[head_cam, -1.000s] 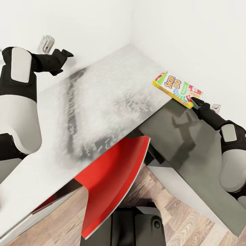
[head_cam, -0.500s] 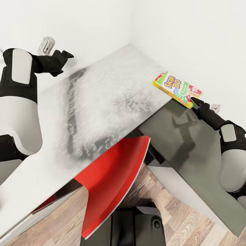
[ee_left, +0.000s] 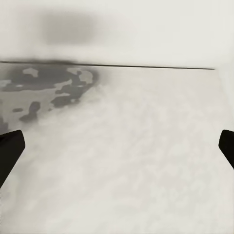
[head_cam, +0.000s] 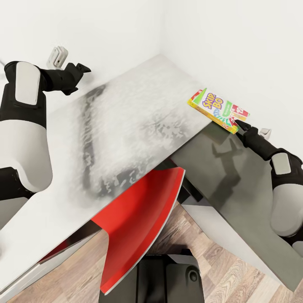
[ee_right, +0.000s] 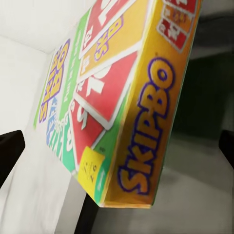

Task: Put all the toys in the child's room - the three board games (two on the bed and one on the table), the two jigsaw puzzles on the table, and the tennis ball on the table - inside the toy box on the table in the child's room.

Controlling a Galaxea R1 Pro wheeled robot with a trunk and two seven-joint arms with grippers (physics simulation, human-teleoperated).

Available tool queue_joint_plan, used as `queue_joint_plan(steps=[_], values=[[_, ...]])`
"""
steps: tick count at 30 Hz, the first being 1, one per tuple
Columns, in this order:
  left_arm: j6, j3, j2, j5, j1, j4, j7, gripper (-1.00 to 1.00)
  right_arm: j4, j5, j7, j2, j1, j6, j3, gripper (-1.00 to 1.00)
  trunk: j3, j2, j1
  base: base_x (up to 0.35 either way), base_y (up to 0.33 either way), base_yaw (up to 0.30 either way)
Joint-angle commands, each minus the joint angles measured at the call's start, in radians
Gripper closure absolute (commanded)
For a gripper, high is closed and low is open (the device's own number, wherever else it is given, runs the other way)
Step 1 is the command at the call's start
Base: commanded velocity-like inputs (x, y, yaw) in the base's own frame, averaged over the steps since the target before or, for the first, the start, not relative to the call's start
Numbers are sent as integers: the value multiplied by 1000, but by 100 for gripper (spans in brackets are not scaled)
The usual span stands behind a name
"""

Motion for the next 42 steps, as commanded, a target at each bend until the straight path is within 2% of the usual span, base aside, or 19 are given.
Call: queue_joint_plan(steps=[1, 42], values=[[3, 1, 0, 11, 0, -1, 8, -100, 1, -4, -1, 0, -3, 7, -3, -100, -1, -2, 1, 0, 0, 0], [0, -1, 0, 11, 14, -10, 7, -100, 9, -2, -14, 6, -38, 7, -1, -100, -1, -2, 1, 0, 0, 0]])
